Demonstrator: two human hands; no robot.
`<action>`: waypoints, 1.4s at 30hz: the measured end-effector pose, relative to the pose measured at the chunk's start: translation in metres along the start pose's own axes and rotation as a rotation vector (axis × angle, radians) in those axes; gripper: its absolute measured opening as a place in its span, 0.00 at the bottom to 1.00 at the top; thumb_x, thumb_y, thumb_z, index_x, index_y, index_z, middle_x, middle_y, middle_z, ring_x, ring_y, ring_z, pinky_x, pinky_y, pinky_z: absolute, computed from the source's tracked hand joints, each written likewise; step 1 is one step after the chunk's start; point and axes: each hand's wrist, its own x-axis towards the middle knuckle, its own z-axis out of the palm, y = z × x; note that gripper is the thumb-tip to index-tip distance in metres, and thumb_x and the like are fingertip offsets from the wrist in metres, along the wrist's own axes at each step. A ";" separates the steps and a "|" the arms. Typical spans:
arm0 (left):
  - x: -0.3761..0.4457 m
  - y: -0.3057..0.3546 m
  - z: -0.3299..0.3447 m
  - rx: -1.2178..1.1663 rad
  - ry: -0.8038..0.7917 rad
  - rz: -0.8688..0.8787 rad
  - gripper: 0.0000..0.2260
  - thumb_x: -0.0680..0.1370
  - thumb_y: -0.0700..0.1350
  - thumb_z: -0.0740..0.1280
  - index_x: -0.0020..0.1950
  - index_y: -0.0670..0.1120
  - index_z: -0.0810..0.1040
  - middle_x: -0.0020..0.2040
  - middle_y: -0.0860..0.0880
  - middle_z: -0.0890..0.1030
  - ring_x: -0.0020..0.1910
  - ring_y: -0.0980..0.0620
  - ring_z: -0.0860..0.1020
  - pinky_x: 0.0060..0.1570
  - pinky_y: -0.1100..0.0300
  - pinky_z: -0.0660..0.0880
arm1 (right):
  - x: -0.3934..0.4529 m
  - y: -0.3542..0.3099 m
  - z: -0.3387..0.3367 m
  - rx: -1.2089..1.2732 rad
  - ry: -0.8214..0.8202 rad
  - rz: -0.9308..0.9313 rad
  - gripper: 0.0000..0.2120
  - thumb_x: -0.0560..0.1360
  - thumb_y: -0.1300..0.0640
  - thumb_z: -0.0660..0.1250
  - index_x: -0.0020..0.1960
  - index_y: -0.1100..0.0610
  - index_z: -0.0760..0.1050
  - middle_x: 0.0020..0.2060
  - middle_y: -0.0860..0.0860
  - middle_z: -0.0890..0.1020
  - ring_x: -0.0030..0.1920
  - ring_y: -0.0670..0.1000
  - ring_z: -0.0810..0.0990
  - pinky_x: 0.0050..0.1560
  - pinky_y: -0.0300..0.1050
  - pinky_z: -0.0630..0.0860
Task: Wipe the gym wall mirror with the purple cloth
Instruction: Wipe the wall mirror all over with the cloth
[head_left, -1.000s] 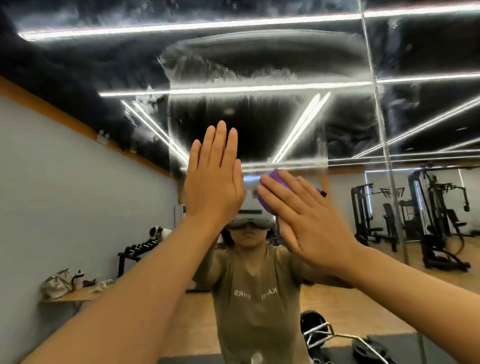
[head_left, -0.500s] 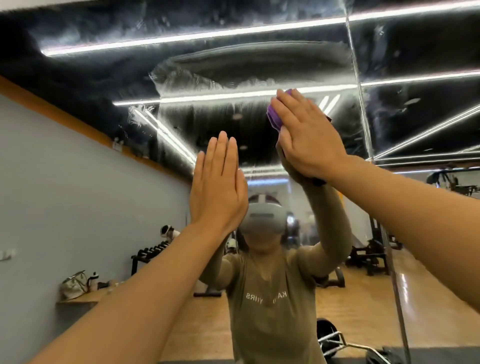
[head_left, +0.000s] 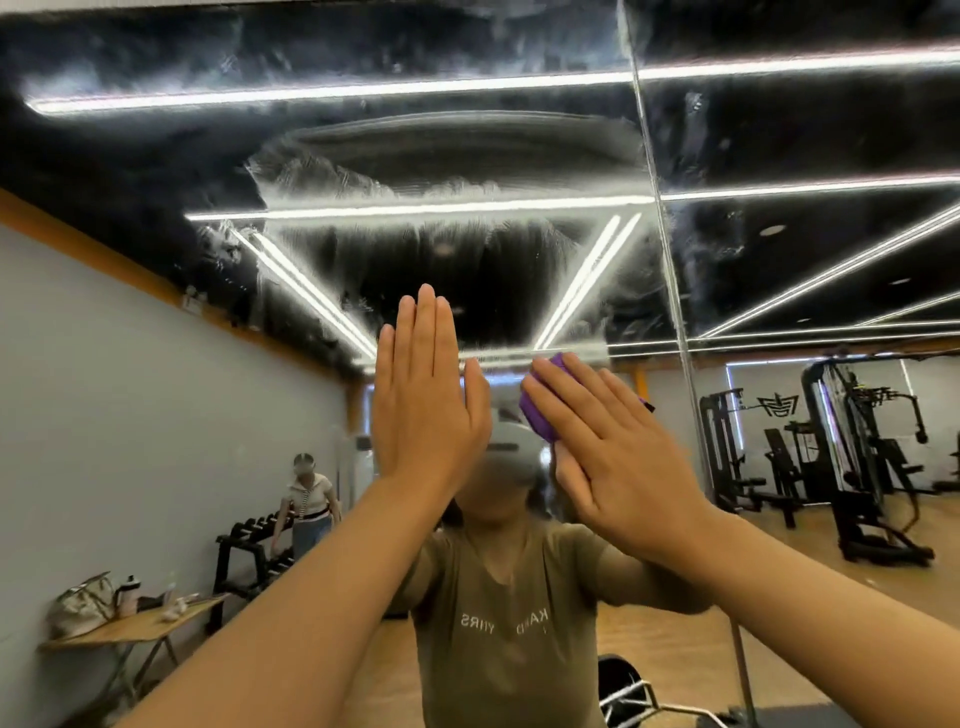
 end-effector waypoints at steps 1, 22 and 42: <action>0.000 0.000 0.001 0.009 0.013 0.006 0.29 0.83 0.52 0.45 0.82 0.42 0.48 0.83 0.45 0.48 0.82 0.51 0.44 0.79 0.57 0.37 | 0.009 0.005 -0.001 0.002 0.014 0.018 0.27 0.81 0.53 0.53 0.79 0.58 0.63 0.79 0.55 0.63 0.80 0.54 0.58 0.78 0.54 0.54; 0.001 -0.003 0.001 0.030 0.045 0.024 0.30 0.82 0.54 0.47 0.82 0.42 0.51 0.83 0.46 0.50 0.82 0.50 0.46 0.78 0.59 0.36 | 0.006 0.030 -0.017 -0.001 0.134 0.121 0.27 0.82 0.51 0.56 0.78 0.59 0.63 0.79 0.55 0.63 0.80 0.53 0.57 0.80 0.48 0.51; 0.001 -0.001 0.001 0.027 0.053 0.023 0.31 0.82 0.54 0.46 0.82 0.41 0.53 0.83 0.45 0.52 0.82 0.50 0.47 0.79 0.57 0.38 | 0.130 0.068 -0.029 0.007 0.136 0.418 0.31 0.81 0.46 0.47 0.81 0.56 0.56 0.82 0.52 0.54 0.81 0.53 0.49 0.79 0.48 0.40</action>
